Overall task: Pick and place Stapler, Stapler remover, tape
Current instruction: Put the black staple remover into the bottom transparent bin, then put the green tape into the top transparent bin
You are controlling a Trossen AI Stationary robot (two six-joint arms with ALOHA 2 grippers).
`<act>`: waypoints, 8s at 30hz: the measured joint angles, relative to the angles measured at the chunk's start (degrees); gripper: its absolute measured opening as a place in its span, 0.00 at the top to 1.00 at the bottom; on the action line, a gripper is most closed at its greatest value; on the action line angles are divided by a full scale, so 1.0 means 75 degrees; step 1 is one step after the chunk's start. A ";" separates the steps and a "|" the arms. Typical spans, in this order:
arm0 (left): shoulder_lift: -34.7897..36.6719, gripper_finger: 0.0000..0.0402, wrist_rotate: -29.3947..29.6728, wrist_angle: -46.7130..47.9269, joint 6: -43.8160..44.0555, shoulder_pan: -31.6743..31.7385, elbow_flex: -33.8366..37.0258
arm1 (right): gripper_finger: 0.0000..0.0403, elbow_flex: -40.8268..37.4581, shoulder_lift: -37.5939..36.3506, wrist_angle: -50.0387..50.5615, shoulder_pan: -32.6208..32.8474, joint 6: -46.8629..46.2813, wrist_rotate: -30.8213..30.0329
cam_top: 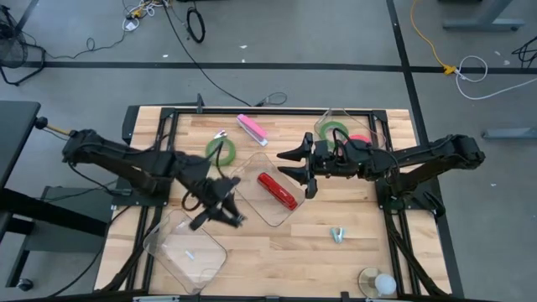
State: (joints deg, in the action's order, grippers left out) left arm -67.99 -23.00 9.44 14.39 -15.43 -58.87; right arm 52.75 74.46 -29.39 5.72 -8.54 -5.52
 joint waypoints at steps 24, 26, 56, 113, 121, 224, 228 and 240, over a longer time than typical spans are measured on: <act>-0.0326 0.75 0.0565 0.1976 0.0916 -0.3670 0.0000 | 0.55 0.0000 0.0000 0.0427 0.0003 0.0003 0.0000; -0.0514 0.74 0.0585 0.2076 0.0783 -0.3808 0.0000 | 0.55 0.0000 0.0001 0.0470 0.0003 0.0003 0.0000; -0.3051 0.73 0.0571 0.3184 -0.0259 -0.4157 0.0000 | 0.55 0.0000 0.0003 0.1026 0.0000 0.0010 -0.0006; -0.2747 0.48 0.2460 0.8902 -0.2620 -0.0462 -0.3177 | 0.55 0.0000 0.0006 0.1035 0.0000 0.0271 -0.0003; -0.2032 0.51 0.3501 0.8949 -0.2815 0.0748 -0.2981 | 0.55 0.0000 0.0006 0.1090 0.0000 0.0271 0.0000; -0.2757 0.49 0.3572 0.3283 -0.5488 0.5378 0.2165 | 0.55 0.0000 0.0006 0.2171 -0.0009 0.0067 -0.0408; -0.2757 0.56 0.3614 0.3343 -0.5479 0.5381 0.2120 | 0.55 0.0000 0.0006 0.2171 -0.0009 0.0067 -0.0408; -0.2757 0.70 0.3579 0.3383 -0.5485 0.5381 0.2002 | 0.55 0.0000 0.0006 0.2168 -0.0009 0.0067 -0.0408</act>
State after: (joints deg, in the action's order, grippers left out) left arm -88.66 3.84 34.81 -26.74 24.93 -43.86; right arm 52.75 74.50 -13.13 5.65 -8.03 -8.58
